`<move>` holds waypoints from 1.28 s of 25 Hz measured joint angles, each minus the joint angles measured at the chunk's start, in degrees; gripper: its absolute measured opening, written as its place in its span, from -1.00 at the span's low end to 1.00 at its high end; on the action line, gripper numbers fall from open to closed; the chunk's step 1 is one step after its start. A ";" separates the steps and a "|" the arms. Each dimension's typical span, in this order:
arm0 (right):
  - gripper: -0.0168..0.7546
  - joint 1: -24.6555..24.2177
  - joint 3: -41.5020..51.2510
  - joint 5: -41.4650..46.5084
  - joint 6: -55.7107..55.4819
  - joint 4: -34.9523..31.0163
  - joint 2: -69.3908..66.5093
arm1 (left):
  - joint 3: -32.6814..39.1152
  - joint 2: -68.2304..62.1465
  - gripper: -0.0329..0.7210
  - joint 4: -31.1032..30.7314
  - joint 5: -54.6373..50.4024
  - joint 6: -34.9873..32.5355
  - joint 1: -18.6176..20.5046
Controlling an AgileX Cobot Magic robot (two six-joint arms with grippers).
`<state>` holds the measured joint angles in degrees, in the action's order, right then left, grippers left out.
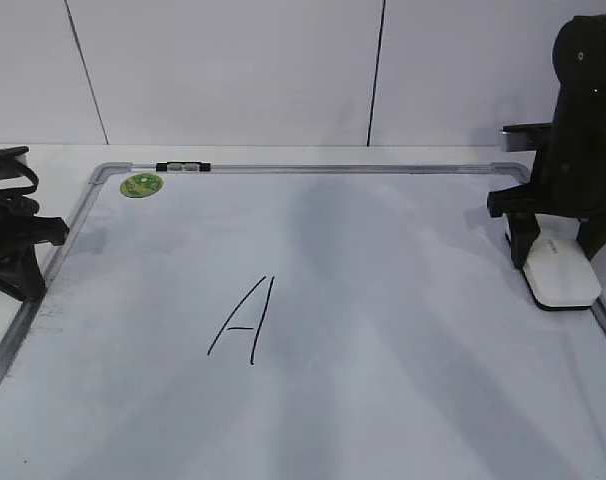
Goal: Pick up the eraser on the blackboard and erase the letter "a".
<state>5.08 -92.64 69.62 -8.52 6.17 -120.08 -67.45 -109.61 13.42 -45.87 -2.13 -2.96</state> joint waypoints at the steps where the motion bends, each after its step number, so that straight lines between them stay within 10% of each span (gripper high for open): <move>1: 0.50 0.00 0.00 0.00 0.00 0.00 0.00 | 0.00 0.00 -0.78 0.00 0.10 0.00 0.00; 32: 0.69 0.00 -10.80 0.34 1.53 -0.78 0.10 | 0.00 0.00 -0.72 0.21 0.42 0.00 0.00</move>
<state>5.08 -103.44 69.96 -6.99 5.39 -119.97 -67.45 -109.61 13.63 -45.45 -2.13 -2.96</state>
